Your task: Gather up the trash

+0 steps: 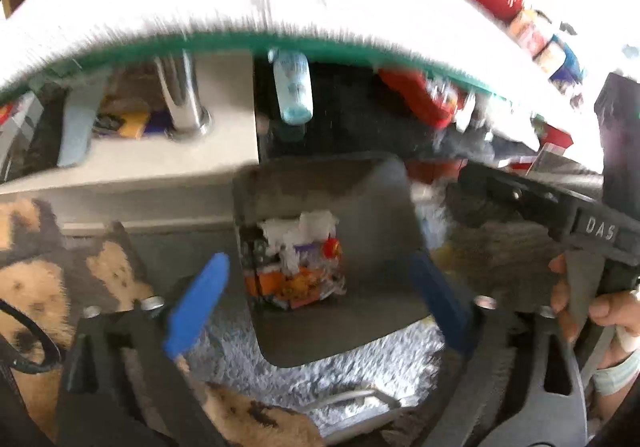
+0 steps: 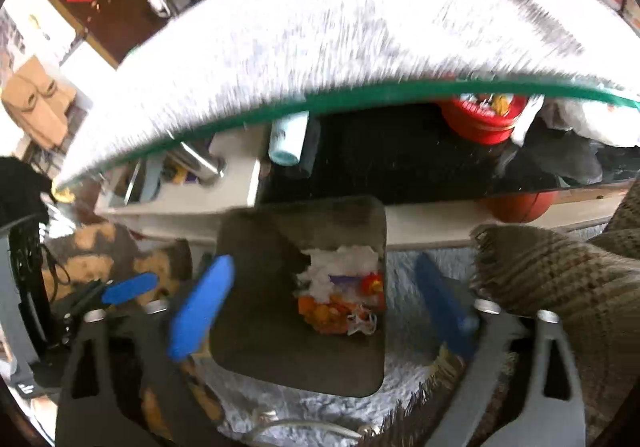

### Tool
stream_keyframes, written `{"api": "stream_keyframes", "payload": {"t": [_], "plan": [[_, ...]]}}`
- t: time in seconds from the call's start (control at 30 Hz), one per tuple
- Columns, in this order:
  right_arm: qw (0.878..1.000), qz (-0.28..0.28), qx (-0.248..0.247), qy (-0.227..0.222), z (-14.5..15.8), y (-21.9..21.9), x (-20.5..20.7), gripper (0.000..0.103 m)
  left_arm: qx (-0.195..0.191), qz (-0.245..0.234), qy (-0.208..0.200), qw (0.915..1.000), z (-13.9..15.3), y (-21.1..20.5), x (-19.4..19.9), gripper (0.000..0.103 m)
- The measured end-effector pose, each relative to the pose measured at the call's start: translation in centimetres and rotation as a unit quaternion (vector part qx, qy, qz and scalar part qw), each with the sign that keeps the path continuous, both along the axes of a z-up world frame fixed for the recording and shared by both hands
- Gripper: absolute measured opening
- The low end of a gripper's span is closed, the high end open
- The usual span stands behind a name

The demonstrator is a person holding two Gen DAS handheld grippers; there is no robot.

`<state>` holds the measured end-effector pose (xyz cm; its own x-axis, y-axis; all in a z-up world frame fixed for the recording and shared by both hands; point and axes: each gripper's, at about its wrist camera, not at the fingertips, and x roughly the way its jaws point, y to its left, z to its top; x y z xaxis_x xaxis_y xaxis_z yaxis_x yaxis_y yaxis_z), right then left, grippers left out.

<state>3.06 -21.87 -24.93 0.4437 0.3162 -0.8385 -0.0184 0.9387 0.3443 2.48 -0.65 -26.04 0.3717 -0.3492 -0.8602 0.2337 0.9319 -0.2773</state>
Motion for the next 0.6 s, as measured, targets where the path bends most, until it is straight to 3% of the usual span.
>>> {"api": "stream_keyframes", "payload": {"t": [0.13, 0.27, 0.37, 0.6], "plan": [[1.000, -0.004, -0.009, -0.021, 2.9, -0.7, -0.4, 0.100, 0.006, 0.012, -0.040, 0.9991, 3.8, 0.5, -0.1, 0.095], [0.994, -0.020, -0.051, -0.093, 7.8, -1.3, -1.7, 0.100, 0.026, 0.024, -0.108, 0.9935, 8.6, 0.8, -0.5, 0.095], [0.983, -0.040, -0.090, -0.158, 12.3, -1.6, -3.0, 0.100, 0.022, 0.029, -0.154, 0.9875, 11.9, 1.0, -1.2, 0.095], [0.950, -0.089, -0.141, -0.266, 19.8, -1.8, -5.8, 0.100, 0.046, 0.054, -0.276, 0.9585, 19.6, 0.7, -3.5, 0.095]]}}
